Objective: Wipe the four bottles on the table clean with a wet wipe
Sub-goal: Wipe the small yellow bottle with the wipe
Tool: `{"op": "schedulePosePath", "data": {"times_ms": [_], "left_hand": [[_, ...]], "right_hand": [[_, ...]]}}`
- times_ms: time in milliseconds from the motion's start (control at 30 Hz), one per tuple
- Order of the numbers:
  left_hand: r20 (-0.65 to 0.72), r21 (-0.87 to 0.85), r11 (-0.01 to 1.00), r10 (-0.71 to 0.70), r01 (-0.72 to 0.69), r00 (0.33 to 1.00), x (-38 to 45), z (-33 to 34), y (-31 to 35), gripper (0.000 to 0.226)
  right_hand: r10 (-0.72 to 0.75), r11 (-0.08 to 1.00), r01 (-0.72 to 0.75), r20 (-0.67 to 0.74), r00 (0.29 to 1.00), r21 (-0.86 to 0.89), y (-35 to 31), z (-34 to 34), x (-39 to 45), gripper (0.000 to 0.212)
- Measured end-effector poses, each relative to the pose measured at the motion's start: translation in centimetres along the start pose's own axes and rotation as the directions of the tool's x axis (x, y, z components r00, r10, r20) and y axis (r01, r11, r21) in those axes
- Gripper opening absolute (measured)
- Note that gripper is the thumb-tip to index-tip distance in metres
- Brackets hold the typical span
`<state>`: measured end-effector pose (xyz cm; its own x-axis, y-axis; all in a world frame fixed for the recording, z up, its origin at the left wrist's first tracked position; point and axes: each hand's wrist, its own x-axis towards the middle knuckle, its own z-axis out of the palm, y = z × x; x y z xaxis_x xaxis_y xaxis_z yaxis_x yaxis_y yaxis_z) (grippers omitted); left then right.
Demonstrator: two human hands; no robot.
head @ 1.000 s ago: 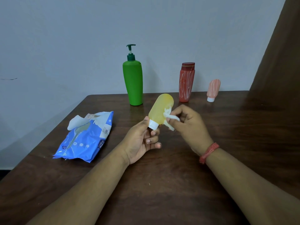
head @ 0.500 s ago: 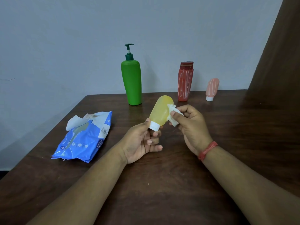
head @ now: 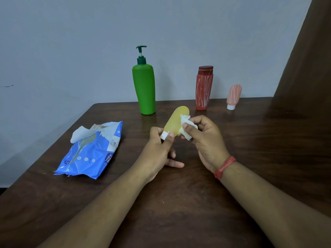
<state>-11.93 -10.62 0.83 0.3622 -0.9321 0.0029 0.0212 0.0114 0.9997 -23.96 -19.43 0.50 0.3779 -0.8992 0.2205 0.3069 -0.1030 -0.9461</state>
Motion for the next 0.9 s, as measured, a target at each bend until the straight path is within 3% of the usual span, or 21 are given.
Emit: {"op": "schedulePosePath", "data": {"times_ms": [167, 300, 400, 467, 567, 633, 733, 900], "left_hand": [[-0.059, 0.244, 0.968, 0.073, -0.057, 0.996, 0.1, -0.3, 0.0, 0.021], [-0.039, 0.493, 0.857, 0.195, -0.15, 0.98, 0.0, -0.3, 0.0, 0.021], [-0.062, 0.495, 0.85, 0.245, -0.183, 0.968, 0.0, -0.4, -0.1, 0.021], [-0.09, 0.478, 0.861, 0.246, -0.175, 0.965, 0.0, -0.6, -0.1, 0.022], [-0.091, 0.495, 0.854, 0.238, -0.163, 0.967, 0.1, -0.7, -0.1, 0.021], [-0.063, 0.516, 0.841, 0.226, -0.162, 0.972, 0.1, -0.6, -0.2, 0.019], [-0.01, 0.551, 0.82, 0.194, -0.157, 0.981, 0.1, -0.5, -0.2, 0.018], [0.006, 0.548, 0.823, 0.176, -0.151, 0.984, 0.0, -0.6, -0.2, 0.016]], "right_hand": [[-0.072, 0.992, 0.066, -0.052, 0.996, -0.107, 0.0, 0.0, 0.1, 0.008], [-0.243, 0.941, 0.205, -0.117, 0.963, -0.268, -0.4, -0.9, 0.7, 0.008], [-0.418, 0.738, 0.416, 0.123, 0.9, -0.532, 0.1, -0.6, 0.2, 0.014], [-0.448, 0.612, 0.515, 0.274, 0.851, -0.6, 0.4, 0.2, -0.4, 0.01], [-0.512, 0.537, 0.541, 0.26, 0.819, -0.647, -0.2, 0.0, 0.2, 0.008], [-0.528, 0.602, 0.468, 0.118, 0.841, -0.647, -0.9, -0.9, 0.9, 0.013], [-0.438, 0.759, 0.327, -0.069, 0.896, -0.563, -1.7, -2.3, 1.8, 0.021], [-0.294, 0.921, 0.251, -0.109, 0.949, -0.298, -1.8, -2.2, 1.7, 0.018]]}}
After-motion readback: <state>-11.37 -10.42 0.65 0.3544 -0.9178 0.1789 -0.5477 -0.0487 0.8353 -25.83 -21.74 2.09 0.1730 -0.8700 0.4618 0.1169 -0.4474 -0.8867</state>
